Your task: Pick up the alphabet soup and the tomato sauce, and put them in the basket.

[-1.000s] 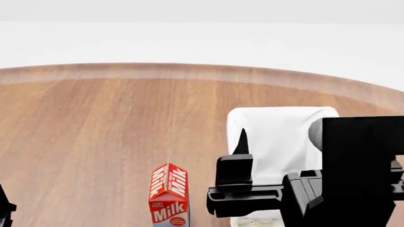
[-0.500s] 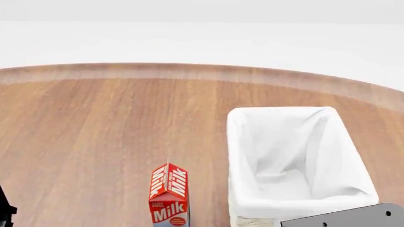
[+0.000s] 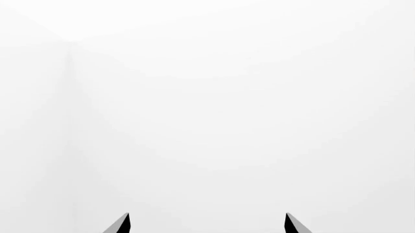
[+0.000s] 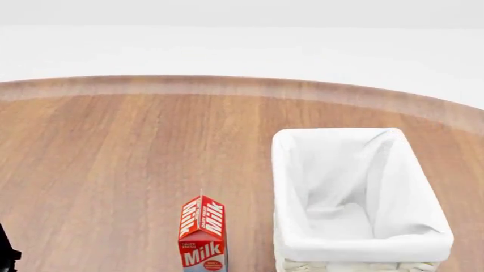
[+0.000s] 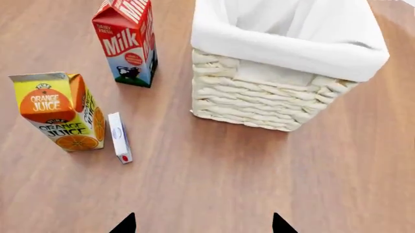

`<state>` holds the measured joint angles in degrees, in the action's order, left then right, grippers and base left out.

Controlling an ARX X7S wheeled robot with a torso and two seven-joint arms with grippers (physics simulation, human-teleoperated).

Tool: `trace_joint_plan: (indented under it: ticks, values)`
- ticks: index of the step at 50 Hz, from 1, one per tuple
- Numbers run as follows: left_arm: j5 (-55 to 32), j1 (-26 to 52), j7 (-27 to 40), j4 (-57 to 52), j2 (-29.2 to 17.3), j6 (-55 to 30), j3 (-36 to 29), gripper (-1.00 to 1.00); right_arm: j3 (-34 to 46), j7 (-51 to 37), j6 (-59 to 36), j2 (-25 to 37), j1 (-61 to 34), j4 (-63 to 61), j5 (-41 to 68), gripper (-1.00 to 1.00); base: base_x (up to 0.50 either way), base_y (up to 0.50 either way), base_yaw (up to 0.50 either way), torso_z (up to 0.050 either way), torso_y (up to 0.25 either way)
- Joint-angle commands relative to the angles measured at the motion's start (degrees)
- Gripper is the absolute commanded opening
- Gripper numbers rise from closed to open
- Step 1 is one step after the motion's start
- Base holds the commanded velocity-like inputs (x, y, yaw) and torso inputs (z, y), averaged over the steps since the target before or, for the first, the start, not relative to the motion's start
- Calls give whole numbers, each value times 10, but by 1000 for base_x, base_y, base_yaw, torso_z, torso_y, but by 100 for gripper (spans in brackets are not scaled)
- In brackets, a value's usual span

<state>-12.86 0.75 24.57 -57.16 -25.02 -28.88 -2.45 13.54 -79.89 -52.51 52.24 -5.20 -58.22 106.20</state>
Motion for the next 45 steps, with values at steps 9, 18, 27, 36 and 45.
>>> trace_joint_plan:
  ticks: [9, 18, 27, 36, 45]
  values:
    - [-7, -1, 12, 0, -11, 3, -4, 100, 4, 27, -28, -9, 103, -2, -72, 100, 0, 0, 0, 0, 0]
    - [-9, -1, 17, 2, -15, 5, -6, 100, 7, 37, -39, -11, 114, -1, -84, 100, 0, 0, 0, 0, 0]
    - [-10, -2, 20, 5, -18, 11, -9, 100, 8, 62, -47, -19, 130, 9, -114, 100, 0, 0, 0, 0, 0]
    - [-7, -15, 23, 11, -21, 28, -8, 100, 6, 118, -49, -35, 161, 30, -183, 100, 0, 0, 0, 0, 0]
    - [-9, -12, 27, 8, -24, 25, -12, 100, 2, 156, -39, -39, 184, 49, -227, 100, 0, 0, 0, 0, 0]
